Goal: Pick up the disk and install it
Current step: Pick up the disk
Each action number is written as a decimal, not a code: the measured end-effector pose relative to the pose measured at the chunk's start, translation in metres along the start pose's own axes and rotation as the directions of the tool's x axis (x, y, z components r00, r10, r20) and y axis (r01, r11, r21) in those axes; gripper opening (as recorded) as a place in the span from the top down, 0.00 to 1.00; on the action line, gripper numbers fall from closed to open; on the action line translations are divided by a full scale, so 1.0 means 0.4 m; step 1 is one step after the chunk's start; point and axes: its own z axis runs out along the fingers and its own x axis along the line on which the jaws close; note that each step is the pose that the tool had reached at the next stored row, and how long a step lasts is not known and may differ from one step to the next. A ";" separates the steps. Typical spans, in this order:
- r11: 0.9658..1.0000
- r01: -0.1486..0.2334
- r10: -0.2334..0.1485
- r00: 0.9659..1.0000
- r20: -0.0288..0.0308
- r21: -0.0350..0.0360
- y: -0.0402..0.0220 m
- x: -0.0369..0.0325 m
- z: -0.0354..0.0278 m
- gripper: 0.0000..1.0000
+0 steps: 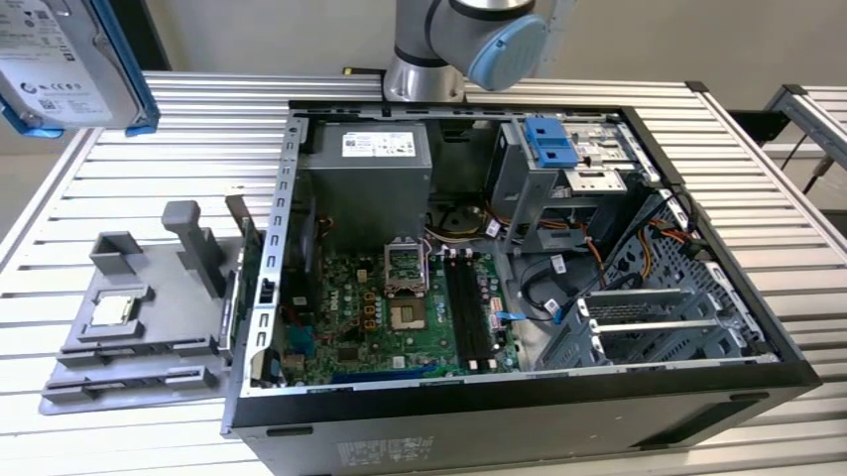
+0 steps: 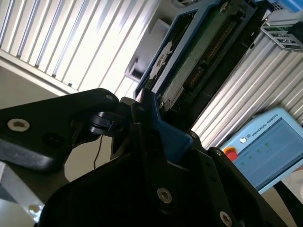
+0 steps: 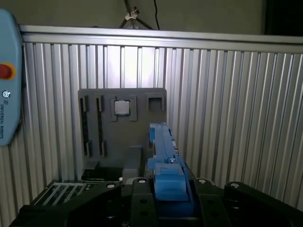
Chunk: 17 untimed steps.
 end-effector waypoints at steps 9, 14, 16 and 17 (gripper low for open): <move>1.000 0.000 0.000 1.000 0.000 0.000 -0.001 0.000 -0.007 1.00; 1.000 0.000 0.000 1.000 0.000 0.000 -0.001 0.000 -0.008 1.00; 1.000 0.000 0.000 1.000 0.000 0.000 -0.001 0.000 -0.008 1.00; 1.000 0.000 0.000 1.000 0.000 0.000 -0.002 0.000 -0.008 1.00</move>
